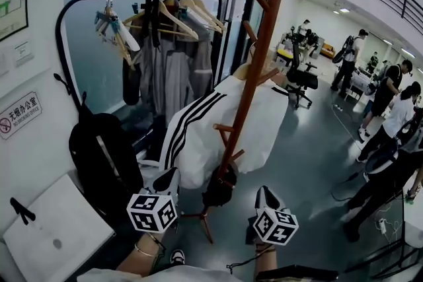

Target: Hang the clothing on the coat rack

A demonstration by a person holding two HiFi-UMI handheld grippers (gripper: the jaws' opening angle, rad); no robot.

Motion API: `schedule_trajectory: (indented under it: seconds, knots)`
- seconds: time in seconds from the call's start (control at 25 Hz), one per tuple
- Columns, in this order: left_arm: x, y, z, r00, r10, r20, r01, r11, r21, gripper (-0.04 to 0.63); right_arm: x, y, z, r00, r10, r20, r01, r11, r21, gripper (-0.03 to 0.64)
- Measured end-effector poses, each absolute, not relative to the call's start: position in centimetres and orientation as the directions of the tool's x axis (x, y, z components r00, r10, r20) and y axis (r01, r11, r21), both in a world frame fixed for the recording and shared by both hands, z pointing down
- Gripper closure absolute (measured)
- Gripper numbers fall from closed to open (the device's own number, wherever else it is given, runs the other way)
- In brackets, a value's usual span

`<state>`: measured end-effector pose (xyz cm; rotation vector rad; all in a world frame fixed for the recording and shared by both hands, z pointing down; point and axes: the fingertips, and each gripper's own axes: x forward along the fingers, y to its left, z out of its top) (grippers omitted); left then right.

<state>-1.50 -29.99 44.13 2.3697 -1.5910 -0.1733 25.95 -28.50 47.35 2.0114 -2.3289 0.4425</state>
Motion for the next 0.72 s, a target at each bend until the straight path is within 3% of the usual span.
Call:
schedule_trajectory:
  seconds: [0.72]
  knots:
    - [-0.5, -25.6, 46.3, 0.404, -0.904, 0.139, -0.887, -0.351, 0.3, 0.588, 26.8, -24.0, 46.9, -0.163, -0.972, 0.172, -0.963, 0.118, -0.243, 0.595]
